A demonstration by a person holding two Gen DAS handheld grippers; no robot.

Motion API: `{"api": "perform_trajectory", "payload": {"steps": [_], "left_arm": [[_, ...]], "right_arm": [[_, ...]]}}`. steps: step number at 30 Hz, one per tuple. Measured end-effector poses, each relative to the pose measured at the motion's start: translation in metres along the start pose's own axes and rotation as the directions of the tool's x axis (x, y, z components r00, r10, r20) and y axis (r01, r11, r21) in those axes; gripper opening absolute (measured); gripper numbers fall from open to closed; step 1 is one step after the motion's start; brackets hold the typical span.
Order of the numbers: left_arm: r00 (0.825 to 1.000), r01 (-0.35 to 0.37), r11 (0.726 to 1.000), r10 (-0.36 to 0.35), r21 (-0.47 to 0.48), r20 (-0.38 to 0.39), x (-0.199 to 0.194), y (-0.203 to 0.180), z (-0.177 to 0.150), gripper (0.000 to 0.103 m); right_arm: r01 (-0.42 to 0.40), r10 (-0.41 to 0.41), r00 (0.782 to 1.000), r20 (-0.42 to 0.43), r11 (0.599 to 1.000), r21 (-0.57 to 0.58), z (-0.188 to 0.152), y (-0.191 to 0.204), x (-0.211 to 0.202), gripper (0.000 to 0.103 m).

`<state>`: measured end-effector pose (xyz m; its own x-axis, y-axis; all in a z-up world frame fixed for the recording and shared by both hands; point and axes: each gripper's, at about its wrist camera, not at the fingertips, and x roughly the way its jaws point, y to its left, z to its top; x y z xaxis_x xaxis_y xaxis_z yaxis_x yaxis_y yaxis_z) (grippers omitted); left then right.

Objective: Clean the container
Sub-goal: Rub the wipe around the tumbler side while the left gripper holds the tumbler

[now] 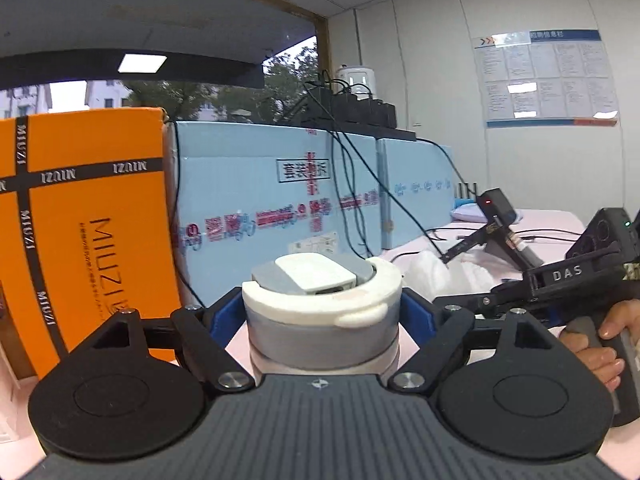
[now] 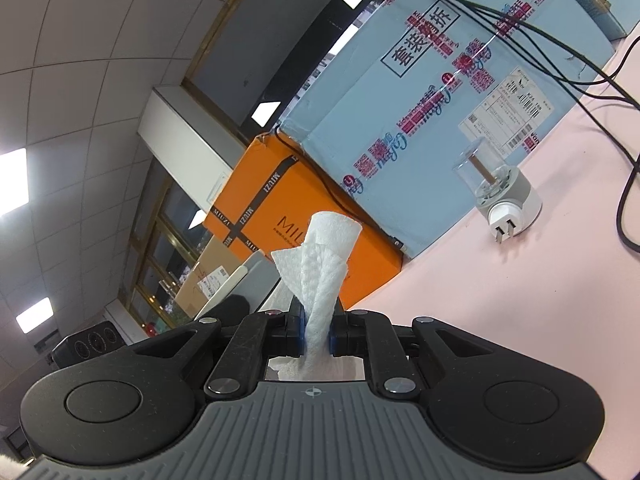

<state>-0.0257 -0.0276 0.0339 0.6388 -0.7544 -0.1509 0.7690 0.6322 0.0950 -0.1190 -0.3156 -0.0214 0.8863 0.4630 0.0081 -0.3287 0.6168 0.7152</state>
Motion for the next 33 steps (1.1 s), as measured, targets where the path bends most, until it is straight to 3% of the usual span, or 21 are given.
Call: {"api": "perform_trajectory", "payload": {"steps": [1, 3, 9, 10, 11, 16, 19, 22, 24, 28, 33], "left_arm": [[1.0, -0.022, 1.0, 0.022, 0.002, 0.001, 0.0, -0.002, -0.001, 0.083], [0.998, -0.065, 0.998, 0.065, -0.004, -0.001, -0.003, -0.007, -0.002, 0.094], [0.995, -0.102, 0.993, 0.102, -0.061, 0.009, -0.024, -0.012, 0.003, 0.095], [0.994, -0.102, 0.992, 0.104, -0.079, 0.019, -0.028, -0.011, 0.005, 0.095], [0.993, -0.108, 0.989, 0.111, -0.098, 0.032, -0.033, -0.009, 0.008, 0.103], [0.983, -0.141, 0.978, 0.157, -0.155, 0.098, -0.047, -0.003, 0.027, 0.103], [0.977, -0.204, 0.961, 0.213, -0.184, 0.029, -0.032, 0.004, 0.046, 0.103], [0.963, -0.255, 0.942, 0.228, -0.217, -0.144, -0.001, 0.014, 0.057, 0.103], [0.952, -0.262, 0.942, 0.218, -0.208, -0.213, 0.014, 0.017, 0.058, 0.103], [0.966, -0.225, 0.945, 0.184, -0.236, -0.181, 0.014, 0.032, 0.046, 0.103], [0.963, -0.234, 0.943, 0.192, -0.237, -0.189, 0.003, 0.042, 0.045, 0.103]], "right_arm": [[0.005, -0.005, 1.0, 0.002, 1.0, -0.004, 0.0, 0.0, 0.0, 0.011], [0.019, -0.019, 1.0, 0.0, 1.0, -0.019, -0.001, 0.001, 0.001, 0.011], [0.032, -0.031, 0.999, 0.025, 0.998, -0.048, -0.006, 0.009, 0.0, 0.011], [0.035, -0.033, 0.999, 0.029, 0.999, -0.039, -0.007, 0.009, -0.002, 0.011], [0.036, -0.035, 0.999, 0.025, 0.999, -0.031, -0.008, 0.008, -0.002, 0.011], [0.027, -0.026, 0.999, 0.023, 0.999, -0.029, -0.01, 0.009, -0.005, 0.011], [0.017, -0.016, 1.0, 0.026, 0.999, -0.029, -0.01, 0.01, -0.006, 0.011], [0.007, -0.007, 1.0, 0.015, 0.999, -0.046, -0.011, 0.013, -0.004, 0.011], [0.009, -0.008, 1.0, 0.01, 0.998, -0.058, -0.012, 0.016, -0.003, 0.011], [0.054, -0.055, 0.999, -0.003, 0.992, -0.111, -0.015, 0.028, -0.006, 0.011], [0.08, -0.084, 0.996, -0.007, 0.965, -0.25, -0.02, 0.06, -0.003, 0.011]]}}
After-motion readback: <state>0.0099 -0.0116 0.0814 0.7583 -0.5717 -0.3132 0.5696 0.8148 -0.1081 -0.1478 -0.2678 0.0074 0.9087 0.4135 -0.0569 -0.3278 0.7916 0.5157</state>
